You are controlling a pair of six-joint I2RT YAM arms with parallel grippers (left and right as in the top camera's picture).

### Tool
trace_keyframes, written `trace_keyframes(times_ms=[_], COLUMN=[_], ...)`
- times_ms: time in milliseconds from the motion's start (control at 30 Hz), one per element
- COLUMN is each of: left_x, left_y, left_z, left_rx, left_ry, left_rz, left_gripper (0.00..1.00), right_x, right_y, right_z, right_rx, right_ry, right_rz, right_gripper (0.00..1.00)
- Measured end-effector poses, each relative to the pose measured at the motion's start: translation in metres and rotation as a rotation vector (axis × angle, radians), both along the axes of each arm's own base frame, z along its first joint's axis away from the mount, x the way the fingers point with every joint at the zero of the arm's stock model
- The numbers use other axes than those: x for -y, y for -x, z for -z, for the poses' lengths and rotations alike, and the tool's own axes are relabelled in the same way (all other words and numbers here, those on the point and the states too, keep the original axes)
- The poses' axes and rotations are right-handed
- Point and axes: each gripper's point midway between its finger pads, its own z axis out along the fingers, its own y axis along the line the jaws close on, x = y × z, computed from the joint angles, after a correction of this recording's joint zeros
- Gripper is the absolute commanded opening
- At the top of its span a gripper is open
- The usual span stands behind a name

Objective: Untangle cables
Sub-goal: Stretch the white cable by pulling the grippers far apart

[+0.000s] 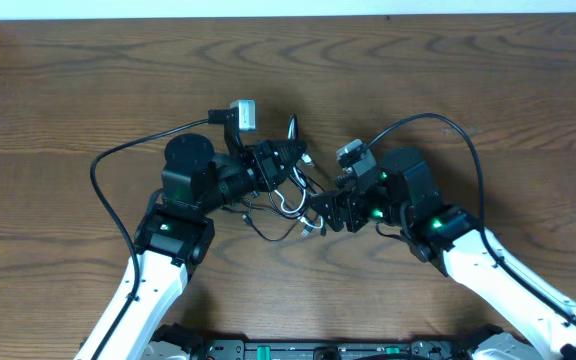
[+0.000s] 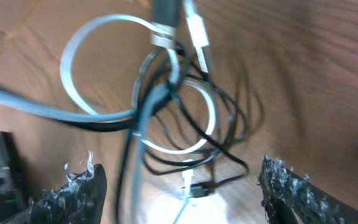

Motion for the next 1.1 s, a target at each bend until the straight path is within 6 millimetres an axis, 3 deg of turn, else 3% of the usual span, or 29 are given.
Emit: trace_keyframes(times_ms=[167,300,467,600,700,900,1100], left_x=[0.003,0.004,0.005,-0.002,-0.021,-0.087,-0.163], left_y=[0.003,0.005,0.009,0.018,0.019,0.0,-0.016], left_z=[-0.005,-0.006,0.001,0.032,0.052,0.075,0.08], left_rx=[-0.001,-0.006,-0.024,-0.101,-0.157,-0.206,-0.216], left_ry=[0.026,0.034,0.012,-0.081,-0.138,-0.207,-0.223], left_rz=[0.025,0.037,0.056,0.074,0.049,-0.115,-0.321], left_gripper=[0.07,0.07,0.07,0.07,0.08,0.08,0.08], right_x=[-0.001,-0.004,0.011,0.059,0.106,0.19,0.268], right_y=[-0.008,-0.014,-0.025,-0.032,-0.038,-0.052,-0.053], right_z=[0.017,0.025,0.045,0.074,0.086,0.091,0.093], right_rx=[0.008,0.02,-0.017,-0.117,-0.154,-0.203,-0.273], right_ry=[0.037,0.045,0.121,0.287,0.396,0.479,0.484], right_rz=[-0.007,-0.009,0.106,0.375,0.588,0.883,1.115], right_gripper=[0.53,0.03,0.01,0.01,0.01,0.01,0.01])
